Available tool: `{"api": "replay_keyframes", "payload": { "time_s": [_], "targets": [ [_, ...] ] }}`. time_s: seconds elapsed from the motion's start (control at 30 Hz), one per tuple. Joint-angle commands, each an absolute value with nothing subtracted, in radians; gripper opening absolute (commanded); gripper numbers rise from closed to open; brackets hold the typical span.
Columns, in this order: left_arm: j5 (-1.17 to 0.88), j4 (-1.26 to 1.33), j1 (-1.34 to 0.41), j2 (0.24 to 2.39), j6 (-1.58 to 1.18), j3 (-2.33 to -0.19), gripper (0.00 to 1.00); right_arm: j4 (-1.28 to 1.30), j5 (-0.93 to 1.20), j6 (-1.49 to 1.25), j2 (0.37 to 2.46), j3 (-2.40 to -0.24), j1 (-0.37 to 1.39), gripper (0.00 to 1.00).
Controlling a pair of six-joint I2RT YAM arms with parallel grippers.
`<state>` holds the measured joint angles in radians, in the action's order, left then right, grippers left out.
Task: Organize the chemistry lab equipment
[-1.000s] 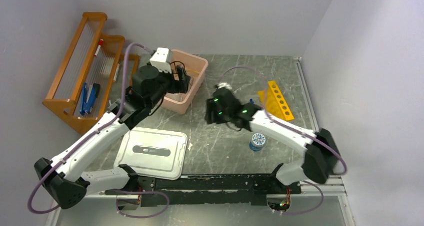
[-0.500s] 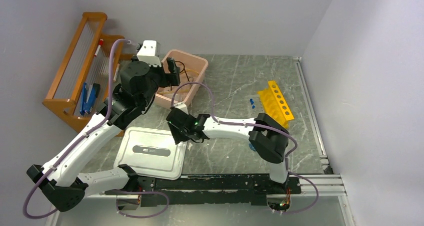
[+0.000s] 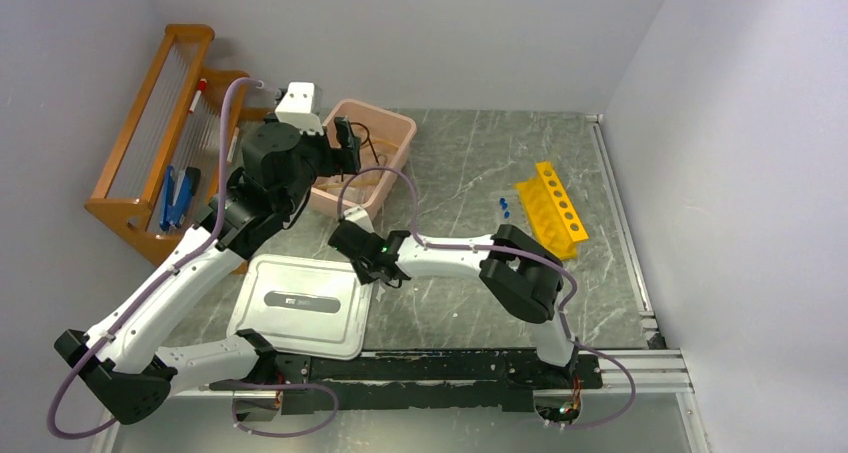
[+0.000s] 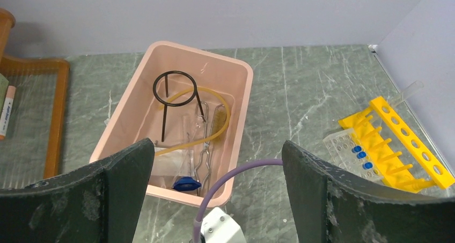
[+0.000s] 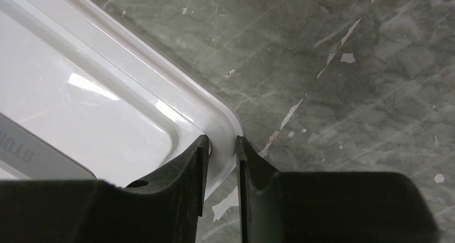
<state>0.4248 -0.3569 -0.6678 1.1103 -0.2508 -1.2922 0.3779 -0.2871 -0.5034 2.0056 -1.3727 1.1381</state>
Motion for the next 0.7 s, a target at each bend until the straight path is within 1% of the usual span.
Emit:
{"api": "replay_keyframes", "payload": {
  "time_s": [0.0, 0.13, 0.4, 0.67],
  "targets": [
    [0.398, -0.365, -0.657, 1.114, -0.261, -1.279, 0.92, 0.399, -0.369, -0.457, 2.020, -1.346, 1.136, 0.26],
    [0.390, -0.365, -0.654, 1.114, -0.265, -1.272, 0.92, 0.423, -0.402, -0.432, 1.959, -1.288, 1.110, 0.24],
    [0.359, -0.361, -0.650, 1.114, -0.294, -1.244, 0.92, 0.438, -0.348, -0.424, 1.754, -1.085, 1.028, 0.21],
    [0.317, -0.358, -0.649, 1.123, -0.345, -1.191, 0.91, 0.555, -0.289, -0.556, 1.541, -0.896, 0.924, 0.25]
  ]
}}
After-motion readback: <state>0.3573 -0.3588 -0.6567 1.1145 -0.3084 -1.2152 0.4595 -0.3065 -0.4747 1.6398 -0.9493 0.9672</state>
